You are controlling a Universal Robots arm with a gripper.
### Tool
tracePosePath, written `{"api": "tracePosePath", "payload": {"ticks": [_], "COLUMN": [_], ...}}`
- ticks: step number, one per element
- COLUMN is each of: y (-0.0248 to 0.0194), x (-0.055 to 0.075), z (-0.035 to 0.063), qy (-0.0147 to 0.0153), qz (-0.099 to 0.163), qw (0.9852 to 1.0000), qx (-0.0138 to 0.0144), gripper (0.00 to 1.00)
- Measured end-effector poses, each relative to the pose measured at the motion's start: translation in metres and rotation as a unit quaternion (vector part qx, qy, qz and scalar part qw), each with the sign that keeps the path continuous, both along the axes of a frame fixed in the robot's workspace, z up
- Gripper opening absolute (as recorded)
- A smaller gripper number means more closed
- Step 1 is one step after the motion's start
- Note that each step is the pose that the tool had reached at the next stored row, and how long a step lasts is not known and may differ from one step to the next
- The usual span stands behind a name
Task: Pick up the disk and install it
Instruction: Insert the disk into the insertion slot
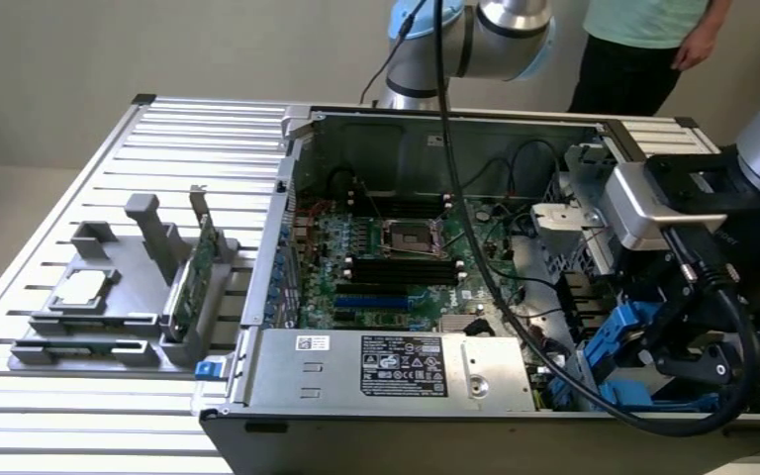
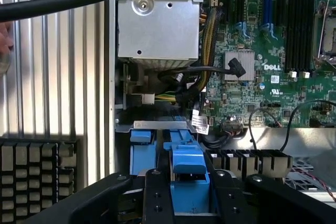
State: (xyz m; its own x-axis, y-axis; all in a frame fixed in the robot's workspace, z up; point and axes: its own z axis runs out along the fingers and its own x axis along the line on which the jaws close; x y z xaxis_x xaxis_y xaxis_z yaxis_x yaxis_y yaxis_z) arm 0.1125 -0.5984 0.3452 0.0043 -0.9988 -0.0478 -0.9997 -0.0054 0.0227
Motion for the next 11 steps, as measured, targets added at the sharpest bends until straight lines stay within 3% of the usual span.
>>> {"api": "tracePosePath", "payload": {"ticks": [11], "y": [-0.0001], "x": [0.0], "z": [-0.0111], "qy": [0.0], "qz": [0.0], "qw": [1.0], "qx": [0.0], "gripper": [0.32]}}
